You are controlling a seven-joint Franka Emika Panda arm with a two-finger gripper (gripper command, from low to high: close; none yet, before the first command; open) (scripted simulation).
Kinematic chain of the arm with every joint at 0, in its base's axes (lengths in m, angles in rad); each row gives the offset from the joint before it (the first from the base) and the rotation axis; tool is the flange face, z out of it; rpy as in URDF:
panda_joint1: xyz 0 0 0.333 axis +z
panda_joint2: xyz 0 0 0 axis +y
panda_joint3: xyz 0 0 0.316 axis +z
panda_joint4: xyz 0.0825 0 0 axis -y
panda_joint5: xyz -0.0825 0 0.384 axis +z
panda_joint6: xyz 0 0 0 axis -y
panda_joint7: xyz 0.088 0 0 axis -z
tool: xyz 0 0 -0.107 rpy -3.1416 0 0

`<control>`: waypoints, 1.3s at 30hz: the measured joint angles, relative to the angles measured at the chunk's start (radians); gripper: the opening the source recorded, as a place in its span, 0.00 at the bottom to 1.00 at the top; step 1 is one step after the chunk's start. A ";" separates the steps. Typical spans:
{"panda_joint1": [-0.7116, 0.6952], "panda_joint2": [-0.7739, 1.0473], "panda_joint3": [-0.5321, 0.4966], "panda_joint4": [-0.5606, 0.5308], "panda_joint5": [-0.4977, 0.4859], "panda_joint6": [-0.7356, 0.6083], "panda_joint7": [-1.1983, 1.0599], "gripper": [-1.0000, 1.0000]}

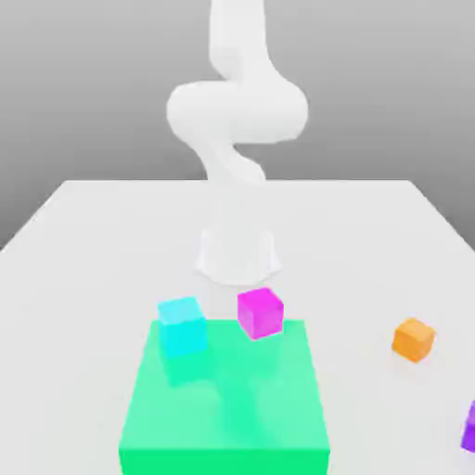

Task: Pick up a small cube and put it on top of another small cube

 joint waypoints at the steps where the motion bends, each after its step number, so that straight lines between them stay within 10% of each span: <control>1: 0.019 0.040 0.016 -0.020 0.009 0.024 -0.001 0.50; 20: 0.337 0.736 0.358 -0.369 -0.081 0.444 0.153 0.50; 27: 0.525 0.997 0.163 -0.358 -0.348 0.622 0.360 0.50; 28: 0.561 1.030 0.122 -0.350 -0.370 0.650 0.378 0.00; 39: 0.482 0.920 0.227 -0.378 -0.260 0.566 0.293 0.00</control>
